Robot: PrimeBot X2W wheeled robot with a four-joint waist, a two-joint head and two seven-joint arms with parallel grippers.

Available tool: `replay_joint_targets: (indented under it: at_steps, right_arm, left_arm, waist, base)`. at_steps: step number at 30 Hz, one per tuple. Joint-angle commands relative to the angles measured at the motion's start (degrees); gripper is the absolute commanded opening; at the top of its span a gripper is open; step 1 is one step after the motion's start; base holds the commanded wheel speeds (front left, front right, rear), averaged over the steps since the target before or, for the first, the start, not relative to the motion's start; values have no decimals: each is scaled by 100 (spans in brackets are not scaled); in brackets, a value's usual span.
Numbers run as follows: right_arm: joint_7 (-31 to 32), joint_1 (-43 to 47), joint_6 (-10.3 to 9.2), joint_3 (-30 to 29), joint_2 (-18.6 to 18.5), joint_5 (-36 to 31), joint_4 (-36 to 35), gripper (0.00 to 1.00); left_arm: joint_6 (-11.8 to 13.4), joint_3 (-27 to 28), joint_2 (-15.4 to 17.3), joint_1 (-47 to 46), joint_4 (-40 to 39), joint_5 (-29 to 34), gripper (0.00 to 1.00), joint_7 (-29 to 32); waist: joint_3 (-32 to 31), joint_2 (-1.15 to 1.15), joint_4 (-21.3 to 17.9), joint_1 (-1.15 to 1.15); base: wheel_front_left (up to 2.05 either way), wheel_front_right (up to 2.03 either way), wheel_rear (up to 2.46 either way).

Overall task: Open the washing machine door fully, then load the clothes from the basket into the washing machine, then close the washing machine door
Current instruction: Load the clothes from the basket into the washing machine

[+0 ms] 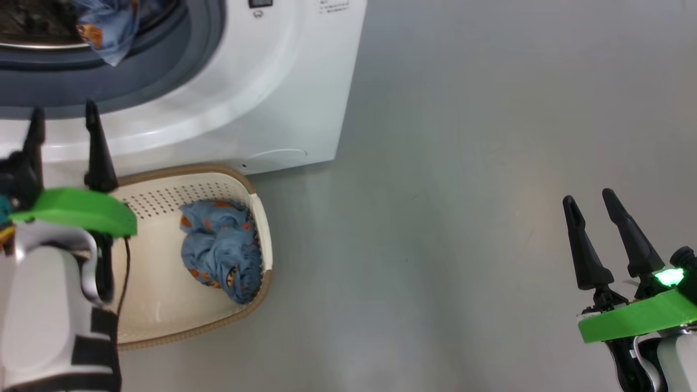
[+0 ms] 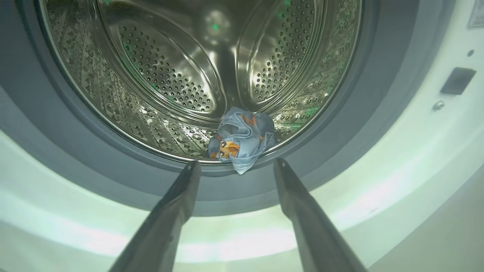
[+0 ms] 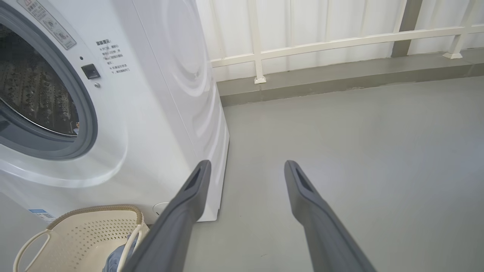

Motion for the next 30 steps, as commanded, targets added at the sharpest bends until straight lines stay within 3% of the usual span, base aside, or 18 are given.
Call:
replay_joint_targets:
  at_steps: [1,19,30]
  right_arm:
    - [-27,160,9,44,-125,-66,-97,100]
    - [-27,762,9,-137,-259,-155,4,100]
    - [-27,1207,9,-292,-254,-214,-16,100]
  left_arm:
    - [-11,127,129,246,-237,61,100,-30]
    - [-167,84,-155,2269,-1247,8,100,-30]
    - [-96,-11,-175,3473,-2018,-202,100,-30]
  waist:
    - [-224,0,190,0]
    - [-1048,0,572,0]
    - [-1474,0,718,0]
  base:
    - [0,0,0]
    - [0,0,0]
    - [0,0,0]
